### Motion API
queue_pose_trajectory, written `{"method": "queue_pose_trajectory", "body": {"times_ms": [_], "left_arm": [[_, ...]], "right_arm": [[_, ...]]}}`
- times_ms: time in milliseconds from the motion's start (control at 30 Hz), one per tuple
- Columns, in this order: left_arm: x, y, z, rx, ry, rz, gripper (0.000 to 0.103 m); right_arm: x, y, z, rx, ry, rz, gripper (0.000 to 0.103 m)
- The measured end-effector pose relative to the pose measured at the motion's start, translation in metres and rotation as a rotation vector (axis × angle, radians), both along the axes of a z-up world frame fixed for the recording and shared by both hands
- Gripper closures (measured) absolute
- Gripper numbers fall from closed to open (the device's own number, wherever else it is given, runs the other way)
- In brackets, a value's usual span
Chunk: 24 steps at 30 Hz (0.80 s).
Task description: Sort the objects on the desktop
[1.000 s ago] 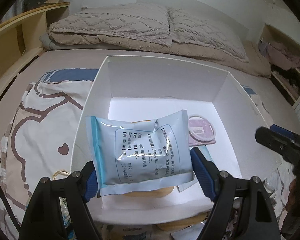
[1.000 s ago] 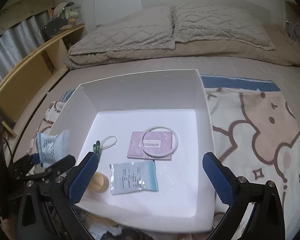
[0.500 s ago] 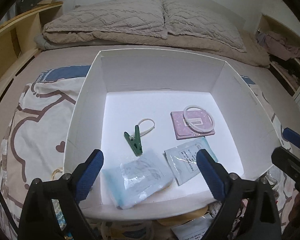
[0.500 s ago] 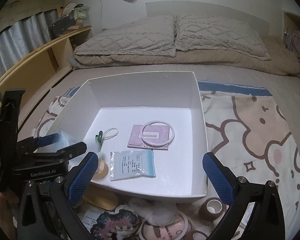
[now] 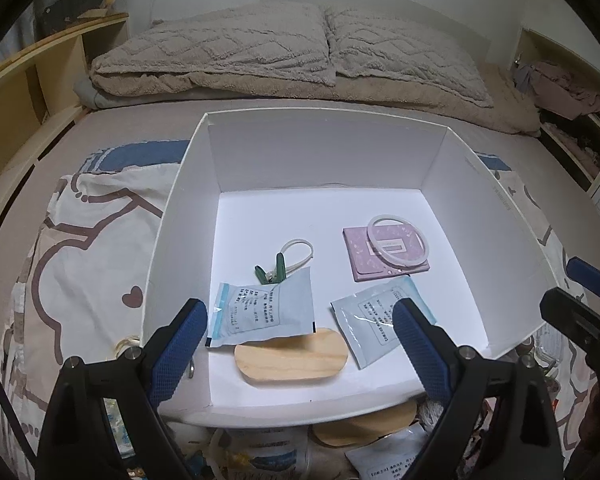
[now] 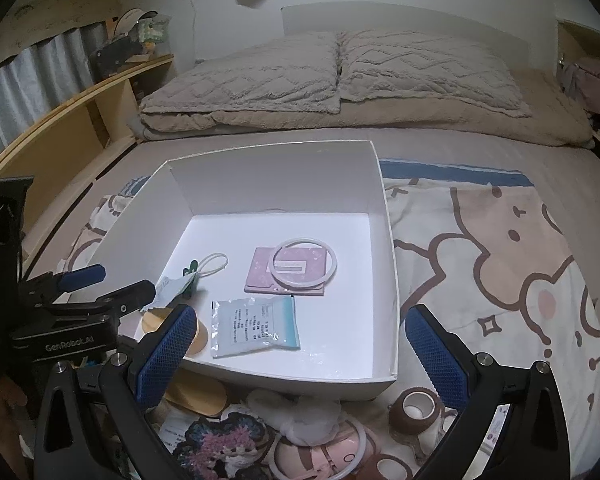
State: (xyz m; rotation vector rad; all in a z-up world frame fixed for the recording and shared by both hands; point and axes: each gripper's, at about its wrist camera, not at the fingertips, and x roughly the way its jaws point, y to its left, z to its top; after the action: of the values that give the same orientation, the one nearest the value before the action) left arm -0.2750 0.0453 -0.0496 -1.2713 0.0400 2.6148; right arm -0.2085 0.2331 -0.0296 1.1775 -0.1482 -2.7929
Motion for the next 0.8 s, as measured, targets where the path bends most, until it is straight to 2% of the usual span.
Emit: {"method": "queue_pose_trajectory", "body": {"times_ms": [800], "left_arm": [[0.040, -0.010, 0.046, 0.010, 0.130, 0.010, 0.008]], "right_arm": [[0.038, -0.006, 0.041, 0.060, 0.149, 0.000, 0.000]]}}
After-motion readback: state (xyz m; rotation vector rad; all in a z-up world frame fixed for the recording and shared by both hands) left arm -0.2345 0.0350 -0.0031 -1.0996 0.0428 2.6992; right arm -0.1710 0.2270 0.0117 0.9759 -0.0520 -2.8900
